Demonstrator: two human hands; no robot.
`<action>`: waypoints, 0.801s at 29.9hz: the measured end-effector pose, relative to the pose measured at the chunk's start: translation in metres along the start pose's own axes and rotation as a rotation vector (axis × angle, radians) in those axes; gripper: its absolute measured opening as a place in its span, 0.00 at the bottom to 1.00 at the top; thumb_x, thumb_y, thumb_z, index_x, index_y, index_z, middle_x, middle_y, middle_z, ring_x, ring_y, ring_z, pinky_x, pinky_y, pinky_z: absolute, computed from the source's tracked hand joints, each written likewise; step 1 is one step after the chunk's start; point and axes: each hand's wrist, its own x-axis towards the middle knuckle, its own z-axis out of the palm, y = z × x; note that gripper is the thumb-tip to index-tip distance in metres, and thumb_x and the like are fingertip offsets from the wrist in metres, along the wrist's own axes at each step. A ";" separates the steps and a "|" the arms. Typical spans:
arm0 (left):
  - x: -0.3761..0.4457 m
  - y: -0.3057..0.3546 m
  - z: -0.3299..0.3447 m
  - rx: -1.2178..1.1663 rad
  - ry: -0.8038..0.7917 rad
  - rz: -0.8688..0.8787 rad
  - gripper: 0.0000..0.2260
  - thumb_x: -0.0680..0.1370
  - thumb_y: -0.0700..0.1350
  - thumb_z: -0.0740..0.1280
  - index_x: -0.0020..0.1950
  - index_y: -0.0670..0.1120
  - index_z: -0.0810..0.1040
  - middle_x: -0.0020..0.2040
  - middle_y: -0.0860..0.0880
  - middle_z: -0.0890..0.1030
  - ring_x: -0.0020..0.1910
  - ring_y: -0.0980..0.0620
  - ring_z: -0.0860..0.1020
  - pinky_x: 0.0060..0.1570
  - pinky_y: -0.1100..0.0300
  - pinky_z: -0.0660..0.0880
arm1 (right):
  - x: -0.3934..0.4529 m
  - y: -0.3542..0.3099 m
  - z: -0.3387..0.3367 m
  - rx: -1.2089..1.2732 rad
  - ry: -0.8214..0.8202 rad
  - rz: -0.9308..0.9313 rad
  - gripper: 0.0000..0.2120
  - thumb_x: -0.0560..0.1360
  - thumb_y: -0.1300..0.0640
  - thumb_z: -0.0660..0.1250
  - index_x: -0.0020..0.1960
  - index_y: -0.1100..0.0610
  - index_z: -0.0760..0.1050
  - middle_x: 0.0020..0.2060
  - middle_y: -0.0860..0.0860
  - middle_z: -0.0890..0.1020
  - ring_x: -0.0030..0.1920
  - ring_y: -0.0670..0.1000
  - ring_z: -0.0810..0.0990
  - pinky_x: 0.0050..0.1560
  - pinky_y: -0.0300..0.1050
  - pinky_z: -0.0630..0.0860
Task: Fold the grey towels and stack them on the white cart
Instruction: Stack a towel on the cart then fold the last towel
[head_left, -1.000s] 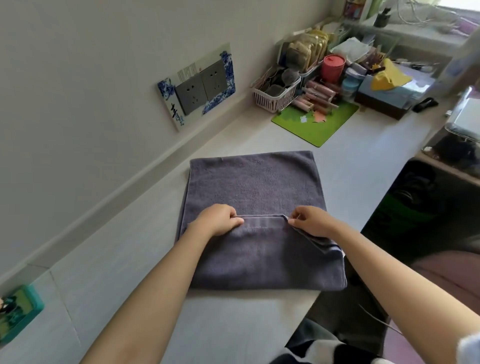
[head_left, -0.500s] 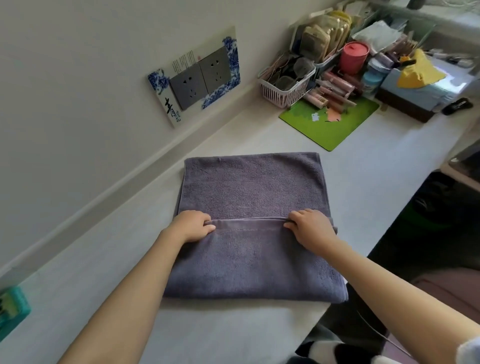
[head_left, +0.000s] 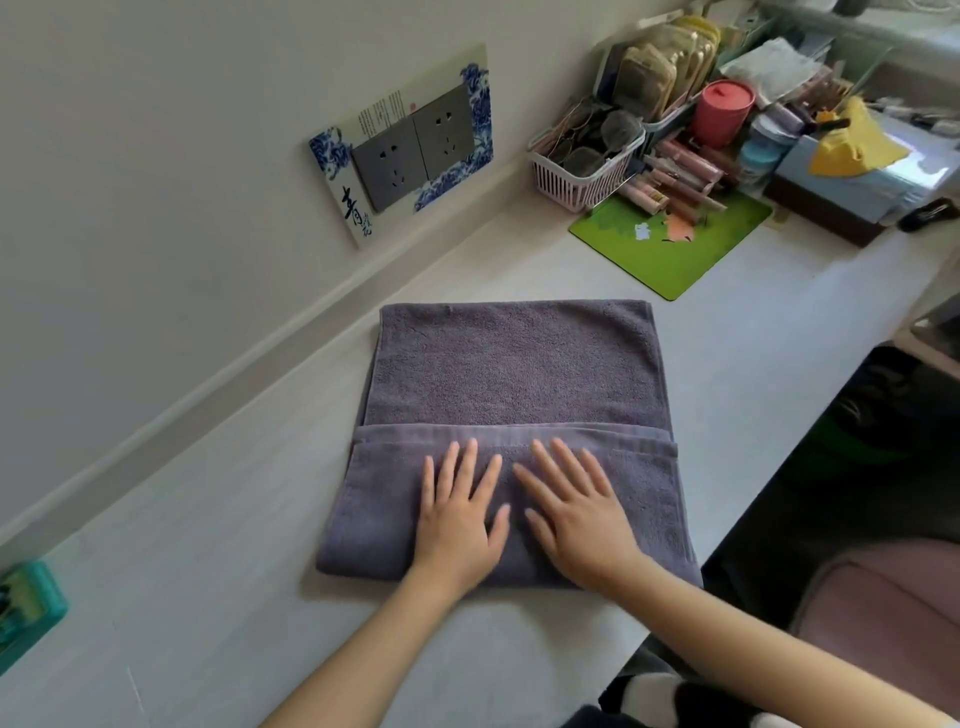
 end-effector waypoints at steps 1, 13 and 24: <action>-0.010 -0.004 0.005 0.026 -0.038 -0.022 0.28 0.73 0.57 0.58 0.72 0.50 0.68 0.73 0.44 0.65 0.72 0.42 0.63 0.70 0.41 0.52 | -0.008 0.001 0.005 0.000 -0.041 0.022 0.24 0.76 0.43 0.54 0.70 0.49 0.69 0.71 0.53 0.69 0.73 0.55 0.62 0.71 0.55 0.55; -0.052 -0.050 -0.003 -0.181 0.062 0.053 0.21 0.74 0.58 0.60 0.62 0.50 0.77 0.67 0.47 0.73 0.66 0.48 0.68 0.68 0.51 0.56 | -0.039 0.020 -0.006 0.071 0.041 0.147 0.27 0.80 0.38 0.45 0.62 0.49 0.76 0.61 0.53 0.77 0.60 0.57 0.73 0.61 0.55 0.67; -0.062 -0.051 -0.002 -0.402 0.004 0.074 0.18 0.66 0.57 0.65 0.54 0.55 0.82 0.53 0.51 0.79 0.55 0.56 0.69 0.57 0.64 0.59 | -0.063 -0.008 0.012 0.120 0.177 -0.025 0.14 0.69 0.46 0.61 0.47 0.50 0.82 0.44 0.47 0.81 0.48 0.49 0.70 0.48 0.43 0.62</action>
